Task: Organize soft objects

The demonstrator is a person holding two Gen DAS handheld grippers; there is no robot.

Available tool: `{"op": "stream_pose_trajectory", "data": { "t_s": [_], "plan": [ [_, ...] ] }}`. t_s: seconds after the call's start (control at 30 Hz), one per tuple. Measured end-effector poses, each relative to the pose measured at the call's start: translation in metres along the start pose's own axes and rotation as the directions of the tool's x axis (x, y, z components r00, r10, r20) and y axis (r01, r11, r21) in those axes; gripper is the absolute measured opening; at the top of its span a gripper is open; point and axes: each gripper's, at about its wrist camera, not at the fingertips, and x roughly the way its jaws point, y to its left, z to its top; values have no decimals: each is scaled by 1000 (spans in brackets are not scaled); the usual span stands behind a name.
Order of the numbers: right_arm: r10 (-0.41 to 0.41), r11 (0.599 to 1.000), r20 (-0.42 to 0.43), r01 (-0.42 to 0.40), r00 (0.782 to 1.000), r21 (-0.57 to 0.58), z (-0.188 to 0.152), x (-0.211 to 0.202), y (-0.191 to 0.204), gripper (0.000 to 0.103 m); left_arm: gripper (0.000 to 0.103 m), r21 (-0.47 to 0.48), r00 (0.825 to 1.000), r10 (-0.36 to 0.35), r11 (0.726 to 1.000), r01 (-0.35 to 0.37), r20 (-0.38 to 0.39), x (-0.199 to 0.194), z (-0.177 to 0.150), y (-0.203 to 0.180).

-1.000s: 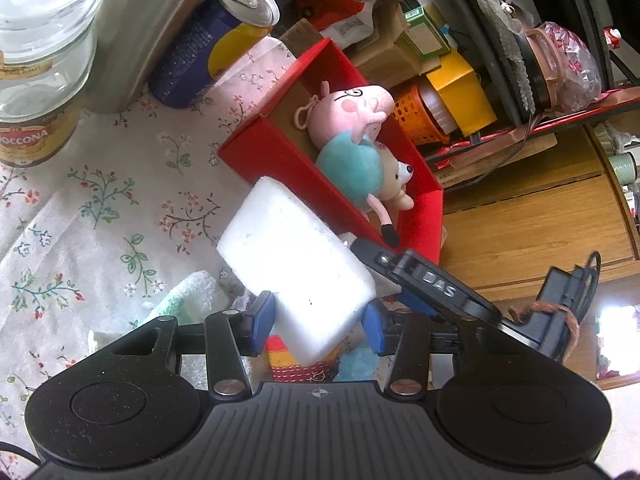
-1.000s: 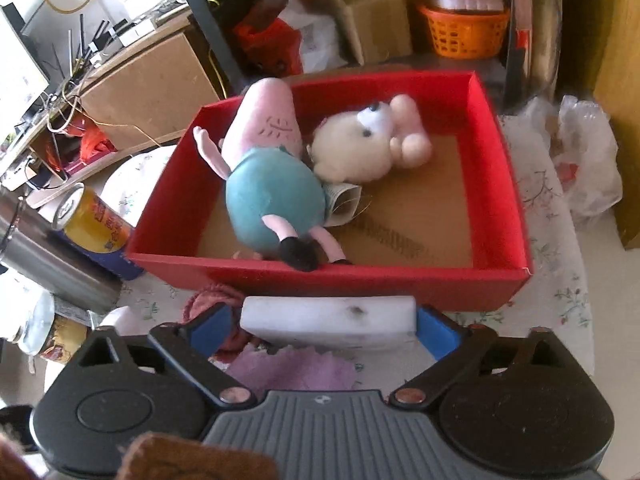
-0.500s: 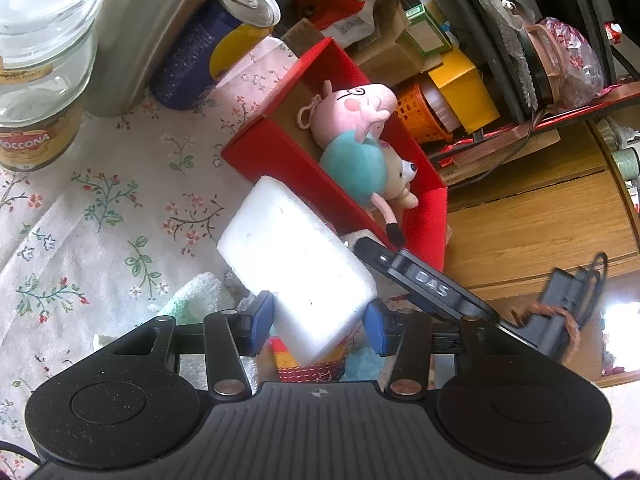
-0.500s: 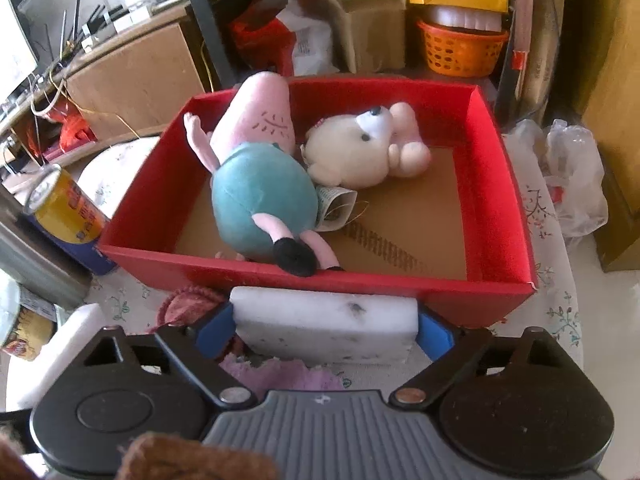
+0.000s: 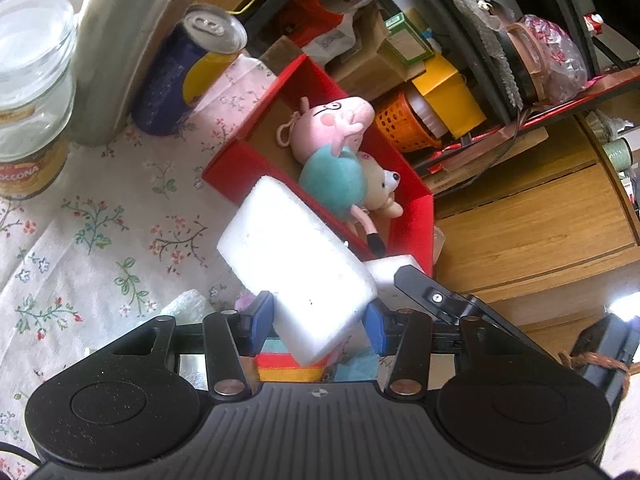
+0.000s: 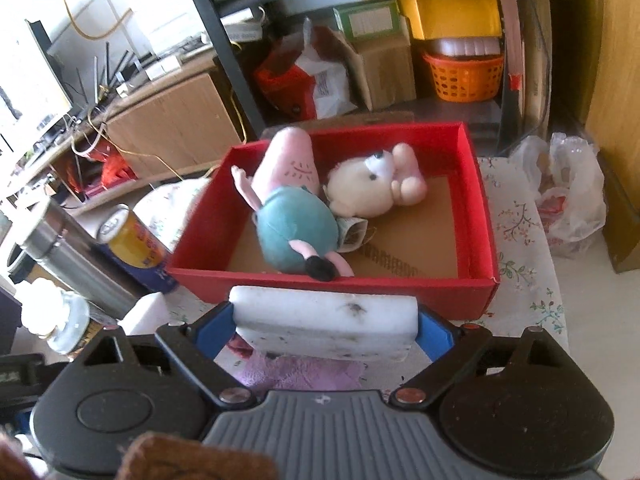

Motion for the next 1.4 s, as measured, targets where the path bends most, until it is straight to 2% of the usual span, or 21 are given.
{"op": "stream_pose_trajectory", "data": {
  "t_s": [0.33,0.67,1.03,1.4],
  "plan": [
    [57,998,69,-59,996,26,7,-29,-2,68,49,72,998,10,997,-14,59,-7,1,-17],
    [88,994,131,-95,987,50,14,-48,-6,68,50,121,993,-15,993,1,114,-13,10,-39],
    [88,991,207,-107,974,84,28,-65,-15,68,51,167,983,-74,985,46,167,-13,22,-69],
    [72,987,261,-107,963,120,45,-72,-29,68,52,192,977,-88,980,50,193,0,36,-85]
  ]
}}
